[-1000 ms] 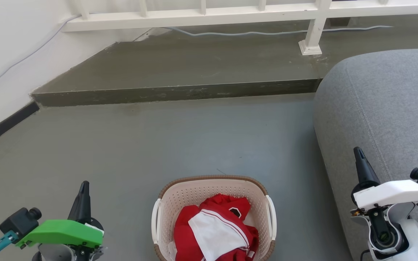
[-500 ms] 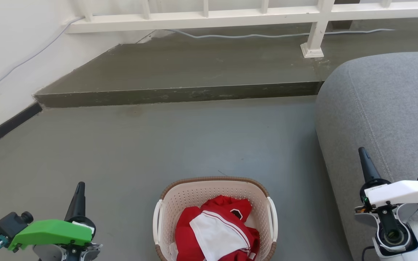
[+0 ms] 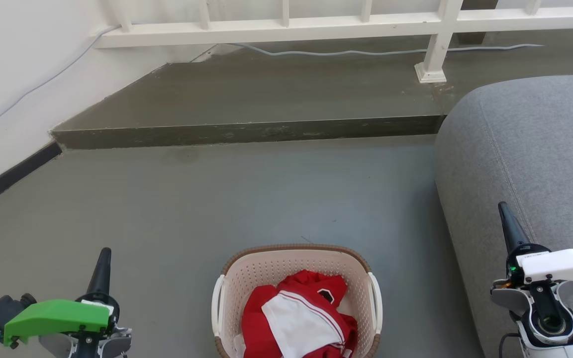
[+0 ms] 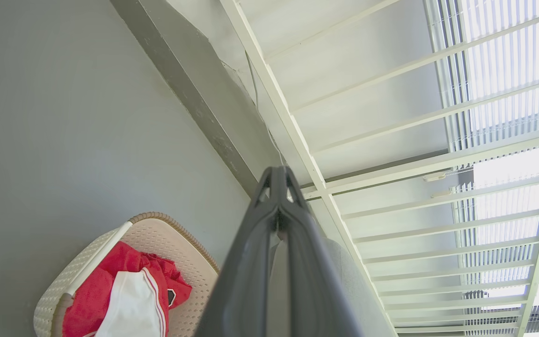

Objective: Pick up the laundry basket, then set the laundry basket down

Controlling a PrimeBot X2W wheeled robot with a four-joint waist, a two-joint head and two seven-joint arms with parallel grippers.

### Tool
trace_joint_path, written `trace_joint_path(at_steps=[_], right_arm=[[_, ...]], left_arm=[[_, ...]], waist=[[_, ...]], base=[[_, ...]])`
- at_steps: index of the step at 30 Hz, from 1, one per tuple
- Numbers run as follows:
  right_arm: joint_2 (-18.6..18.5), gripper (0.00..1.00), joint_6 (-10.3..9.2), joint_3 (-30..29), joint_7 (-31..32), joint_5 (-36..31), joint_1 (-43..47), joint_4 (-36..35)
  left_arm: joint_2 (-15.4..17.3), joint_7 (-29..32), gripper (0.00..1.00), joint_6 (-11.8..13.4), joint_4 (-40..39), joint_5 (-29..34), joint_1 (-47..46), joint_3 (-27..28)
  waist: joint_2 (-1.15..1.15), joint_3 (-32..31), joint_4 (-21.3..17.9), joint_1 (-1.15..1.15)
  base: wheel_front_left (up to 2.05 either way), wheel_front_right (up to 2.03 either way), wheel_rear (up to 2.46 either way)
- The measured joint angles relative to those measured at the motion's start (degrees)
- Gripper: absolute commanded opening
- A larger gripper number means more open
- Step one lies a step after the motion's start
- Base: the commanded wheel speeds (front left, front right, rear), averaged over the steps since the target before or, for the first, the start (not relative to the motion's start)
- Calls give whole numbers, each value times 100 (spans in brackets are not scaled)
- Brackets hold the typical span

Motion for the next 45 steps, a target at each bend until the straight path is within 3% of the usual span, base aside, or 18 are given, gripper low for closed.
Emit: trace_joint_path(at_steps=[27, 45], right_arm=[[172, 0, 155, -557, 530, 1833, -25, 45], [186, 0, 169, -565, 535, 1855, -26, 46]], left_arm=[[-14, 548, 0, -74, 89, -1947, -143, 342], [-21, 550, 0, -75, 88, -1960, -174, 363]], waist=[[0, -90, 81, 0], [0, -90, 80, 0]], base=[[0, 0, 0], [0, 0, 0]])
